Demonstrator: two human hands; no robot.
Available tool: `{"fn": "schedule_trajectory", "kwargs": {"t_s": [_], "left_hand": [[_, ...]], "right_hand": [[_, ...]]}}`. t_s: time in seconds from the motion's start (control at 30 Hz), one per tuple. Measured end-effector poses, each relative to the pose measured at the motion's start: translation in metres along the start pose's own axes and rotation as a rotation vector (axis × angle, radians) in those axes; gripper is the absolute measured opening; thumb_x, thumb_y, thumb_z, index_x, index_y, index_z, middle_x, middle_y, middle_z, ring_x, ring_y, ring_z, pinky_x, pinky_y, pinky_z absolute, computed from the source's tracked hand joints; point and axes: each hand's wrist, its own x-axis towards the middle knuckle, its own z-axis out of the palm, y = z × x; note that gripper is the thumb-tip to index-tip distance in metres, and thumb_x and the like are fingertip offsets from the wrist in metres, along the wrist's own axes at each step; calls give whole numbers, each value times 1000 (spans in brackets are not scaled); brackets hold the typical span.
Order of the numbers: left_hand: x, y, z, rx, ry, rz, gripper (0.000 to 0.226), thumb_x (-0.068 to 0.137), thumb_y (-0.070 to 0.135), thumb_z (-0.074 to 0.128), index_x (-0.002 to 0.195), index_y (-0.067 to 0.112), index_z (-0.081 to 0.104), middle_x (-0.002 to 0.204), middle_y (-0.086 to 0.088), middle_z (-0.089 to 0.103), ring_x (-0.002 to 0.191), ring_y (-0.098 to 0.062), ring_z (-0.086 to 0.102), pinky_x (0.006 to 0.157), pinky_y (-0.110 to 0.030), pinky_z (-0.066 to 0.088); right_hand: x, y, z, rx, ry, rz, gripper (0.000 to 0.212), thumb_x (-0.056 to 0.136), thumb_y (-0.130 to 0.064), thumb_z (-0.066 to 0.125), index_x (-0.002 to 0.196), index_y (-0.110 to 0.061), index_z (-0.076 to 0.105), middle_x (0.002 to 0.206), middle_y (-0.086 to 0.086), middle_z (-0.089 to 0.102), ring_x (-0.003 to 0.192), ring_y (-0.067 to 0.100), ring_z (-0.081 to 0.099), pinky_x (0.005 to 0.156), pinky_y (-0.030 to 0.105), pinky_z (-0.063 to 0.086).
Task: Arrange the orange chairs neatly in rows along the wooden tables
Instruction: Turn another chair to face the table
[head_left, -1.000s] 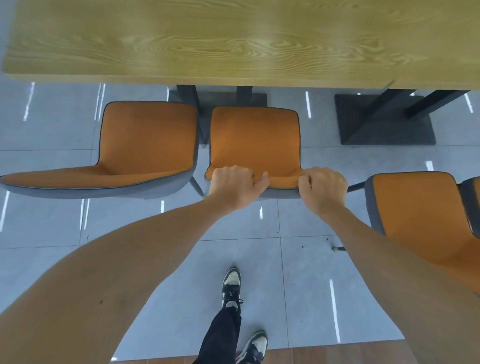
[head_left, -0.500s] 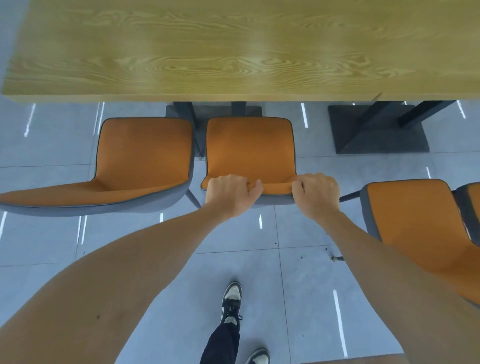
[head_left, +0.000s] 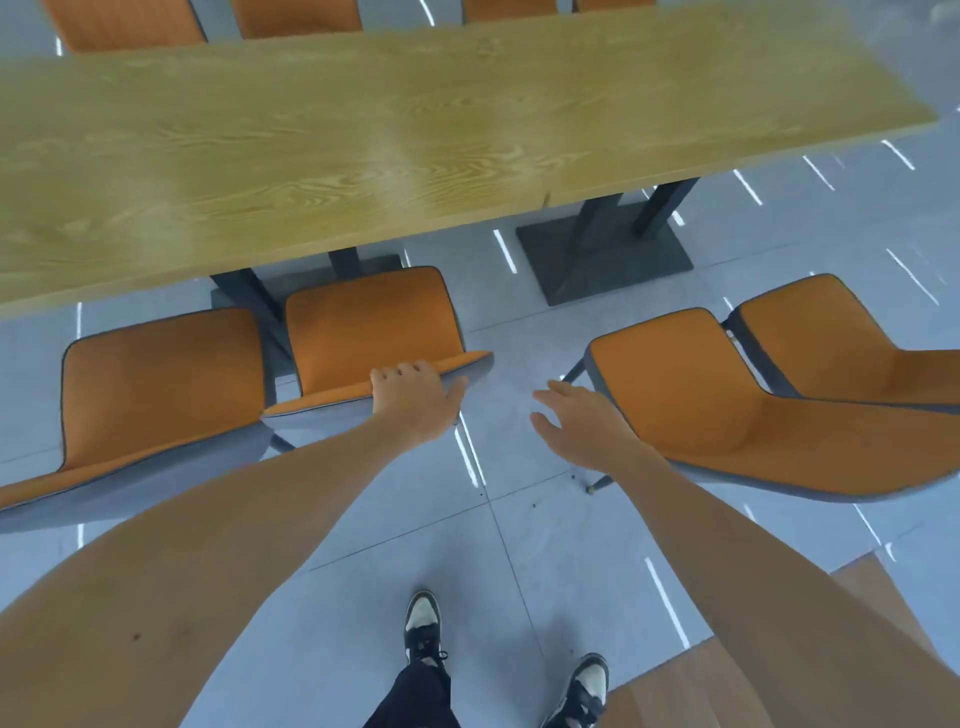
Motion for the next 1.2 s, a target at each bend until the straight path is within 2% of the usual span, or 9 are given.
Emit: {"fn": "schedule_trajectory", "kwargs": {"t_s": [0.2, 0.37, 0.57, 0.7, 0.8, 0.87, 0.93, 1.1, 1.2], "left_hand": [[-12, 173, -16, -4, 28, 229, 72, 102, 62, 15, 135, 12, 55, 134, -14, 58, 126, -36, 51, 112, -53, 28], [-42, 338, -20, -151, 100, 326, 64, 104, 59, 22, 121, 12, 62, 133, -13, 58, 130, -34, 49, 115, -56, 26], [-80, 514, -1, -310, 98, 266, 61, 103, 56, 22, 97, 12, 65, 99, -7, 64, 100, -29, 59, 96, -46, 45], [-94, 596, 29, -480, 11, 241, 48, 100, 45, 24, 61, 20, 37, 63, -5, 51, 68, -24, 54, 66, -39, 44], [-95, 635, 44, -619, -17, 132, 52, 85, 57, 14, 73, 19, 47, 76, -2, 54, 74, -24, 49, 69, -40, 41], [-83, 649, 54, -620, 15, 61, 73, 81, 63, 8, 95, 15, 60, 97, -6, 61, 95, -29, 54, 89, -48, 45], [-68, 655, 61, -565, 18, 46, 73, 87, 64, 6, 92, 15, 60, 94, -6, 64, 95, -32, 59, 91, -49, 46], [-36, 649, 74, -431, 54, -2, 70, 105, 51, 20, 58, 12, 55, 56, -3, 60, 53, -23, 57, 56, -31, 39], [-30, 647, 72, -395, 84, 25, 62, 100, 45, 28, 55, 9, 50, 45, -1, 51, 41, -21, 45, 46, -28, 25]], "right_hand": [[-90, 141, -47, -110, 112, 150, 23, 101, -20, 42, 107, -14, 63, 94, -5, 50, 78, 13, 49, 78, 37, 50], [-148, 278, -76, -166, 294, 156, 50, 86, -41, 16, 85, -13, 57, 94, 4, 58, 85, 30, 58, 71, 38, 40], [-206, 423, -84, -109, 395, 234, 32, 99, -26, 45, 123, -14, 61, 137, 10, 55, 126, 35, 49, 107, 47, 36], [-234, 510, -59, -116, 303, 241, 22, 97, -17, 50, 115, -11, 61, 129, 13, 54, 121, 34, 49, 103, 46, 39], [-241, 553, -47, -99, 315, 217, 29, 100, -30, 47, 120, -17, 63, 125, 7, 58, 115, 31, 55, 99, 46, 42], [-233, 568, -41, -86, 433, 133, 31, 101, -36, 45, 106, -17, 70, 109, 5, 64, 99, 30, 58, 93, 43, 43], [-221, 578, -40, -77, 551, 60, 32, 100, -34, 47, 91, -14, 70, 96, 5, 64, 94, 29, 55, 97, 43, 40], [-168, 600, -35, -122, 507, -12, 27, 97, -21, 53, 74, -14, 65, 85, 5, 67, 97, 29, 61, 108, 44, 36], [-142, 606, -34, -114, 575, -23, 39, 89, -18, 43, 51, -14, 48, 53, 1, 52, 61, 25, 50, 77, 40, 50]]}}
